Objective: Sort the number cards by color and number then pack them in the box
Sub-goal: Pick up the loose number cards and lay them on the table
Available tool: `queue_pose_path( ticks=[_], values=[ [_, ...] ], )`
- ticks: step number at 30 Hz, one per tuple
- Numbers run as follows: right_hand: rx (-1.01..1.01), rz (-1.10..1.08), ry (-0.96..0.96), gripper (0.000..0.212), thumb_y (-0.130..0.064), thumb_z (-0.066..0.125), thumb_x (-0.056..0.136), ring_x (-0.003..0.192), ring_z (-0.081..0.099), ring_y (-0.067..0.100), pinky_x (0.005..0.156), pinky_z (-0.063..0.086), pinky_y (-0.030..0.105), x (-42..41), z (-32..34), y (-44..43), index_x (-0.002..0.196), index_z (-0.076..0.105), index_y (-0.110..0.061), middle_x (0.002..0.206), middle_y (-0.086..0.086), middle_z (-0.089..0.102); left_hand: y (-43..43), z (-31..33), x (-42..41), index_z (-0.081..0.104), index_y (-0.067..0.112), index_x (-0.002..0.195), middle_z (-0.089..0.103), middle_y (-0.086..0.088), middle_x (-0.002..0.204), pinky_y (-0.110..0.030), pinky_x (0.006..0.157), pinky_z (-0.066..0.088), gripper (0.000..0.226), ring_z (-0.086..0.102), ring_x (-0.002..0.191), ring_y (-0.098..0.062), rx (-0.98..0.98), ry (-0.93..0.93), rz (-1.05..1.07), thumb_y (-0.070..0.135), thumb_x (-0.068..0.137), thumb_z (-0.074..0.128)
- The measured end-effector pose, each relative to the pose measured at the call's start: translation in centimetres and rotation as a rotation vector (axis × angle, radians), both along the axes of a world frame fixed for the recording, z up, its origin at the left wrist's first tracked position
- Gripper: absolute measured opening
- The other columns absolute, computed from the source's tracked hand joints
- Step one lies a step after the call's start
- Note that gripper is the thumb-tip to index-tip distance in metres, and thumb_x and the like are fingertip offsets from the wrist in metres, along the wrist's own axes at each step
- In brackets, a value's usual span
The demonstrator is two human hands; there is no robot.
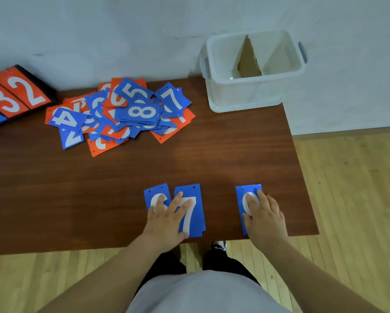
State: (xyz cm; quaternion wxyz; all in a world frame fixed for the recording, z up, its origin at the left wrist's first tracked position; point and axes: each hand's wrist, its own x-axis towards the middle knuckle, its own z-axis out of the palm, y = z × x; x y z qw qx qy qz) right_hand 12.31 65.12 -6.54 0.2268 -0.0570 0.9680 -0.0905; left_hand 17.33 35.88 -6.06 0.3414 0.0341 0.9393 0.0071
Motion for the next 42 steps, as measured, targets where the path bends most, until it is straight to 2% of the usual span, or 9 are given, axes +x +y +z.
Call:
queue_pose_path(
  ticks=[3, 8, 13, 17, 21, 24, 35, 42],
  values=[
    [-0.003, -0.011, 0.023, 0.048, -0.043, 0.051, 0.099, 0.146, 0.027, 0.03, 0.109, 0.044, 0.045, -0.1, -0.1, 0.2, 0.143, 0.034, -0.032, 0.162, 0.002, 0.025, -0.3, 0.1, 0.5, -0.016, 0.04, 0.157, -0.023, 0.001, 0.167, -0.057, 0.121, 0.016, 0.101, -0.006, 0.154, -0.038, -0.022, 0.037, 0.021, 0.078, 0.087, 0.046],
    [0.017, -0.024, 0.044, 0.049, -0.043, 0.054, 0.098, 0.142, 0.032, 0.029, 0.105, 0.047, 0.043, -0.3, -0.2, 0.3, 0.142, 0.038, -0.03, 0.158, 0.003, 0.031, -0.9, 0.1, 0.8, -0.008, 0.037, 0.16, -0.003, -0.002, 0.169, -0.057, 0.121, 0.011, 0.1, 0.0, 0.154, -0.036, -0.048, 0.057, 0.05, 0.083, 0.086, 0.04],
    [0.038, -0.048, 0.069, 0.059, -0.05, 0.054, 0.097, 0.146, 0.03, 0.031, 0.111, 0.043, 0.047, -0.7, 0.7, -1.3, 0.151, 0.039, -0.029, 0.161, 0.008, 0.03, -1.5, 0.3, 0.9, -0.004, 0.037, 0.16, 0.001, -0.002, 0.169, -0.058, 0.122, 0.008, 0.097, 0.001, 0.154, -0.037, -0.026, 0.109, 0.063, 0.086, 0.086, 0.036],
    [-0.027, 0.013, 0.042, 0.065, -0.056, 0.051, 0.097, 0.15, 0.023, 0.029, 0.117, 0.034, 0.047, -2.0, 1.7, -4.8, 0.155, 0.034, -0.032, 0.165, 0.003, 0.022, -3.4, 0.6, 0.4, -0.002, 0.039, 0.16, 0.003, -0.002, 0.17, -0.057, 0.123, 0.009, 0.097, 0.003, 0.155, -0.035, 0.011, 0.141, 0.136, 0.085, 0.085, 0.04],
    [-0.075, 0.05, 0.04, 0.065, -0.054, 0.053, 0.096, 0.149, 0.024, 0.028, 0.117, 0.034, 0.047, -3.8, 2.4, -9.8, 0.154, 0.036, -0.03, 0.164, 0.002, 0.025, -7.4, 1.1, -0.5, -0.004, 0.038, 0.16, -0.001, -0.001, 0.17, -0.055, 0.123, 0.009, 0.094, 0.001, 0.155, -0.034, 0.019, 0.151, 0.184, 0.082, 0.089, 0.037],
    [-0.08, 0.065, 0.021, 0.067, -0.054, 0.054, 0.096, 0.147, 0.026, 0.028, 0.116, 0.035, 0.046, -5.0, 2.7, -13.7, 0.155, 0.034, -0.029, 0.163, 0.002, 0.025, -11.4, 1.7, -1.7, -0.001, 0.036, 0.161, 0.003, -0.002, 0.169, -0.054, 0.123, 0.013, 0.094, 0.005, 0.154, -0.033, 0.034, 0.184, 0.223, 0.082, 0.088, 0.038],
    [-0.144, -0.079, 0.045, 0.066, -0.051, 0.061, 0.093, 0.144, 0.033, 0.028, 0.112, 0.04, 0.049, -11.5, 4.1, -28.8, 0.152, 0.037, -0.032, 0.159, 0.002, 0.031, -26.9, 3.2, -9.4, 0.005, 0.034, 0.16, 0.012, -0.01, 0.166, -0.054, 0.121, 0.021, 0.092, 0.014, 0.153, -0.034, -0.011, 0.274, 0.312, 0.078, 0.089, 0.044],
    [-0.096, -0.088, 0.057, 0.068, -0.052, 0.061, 0.093, 0.141, 0.037, 0.033, 0.109, 0.041, 0.05, -16.0, 4.0, -34.9, 0.152, 0.037, -0.028, 0.157, 0.007, 0.033, -33.8, 3.0, -14.1, 0.003, 0.034, 0.16, 0.011, -0.011, 0.167, -0.055, 0.12, 0.024, 0.093, 0.014, 0.153, -0.035, -0.032, 0.275, 0.405, 0.077, 0.09, 0.047]
  ],
)
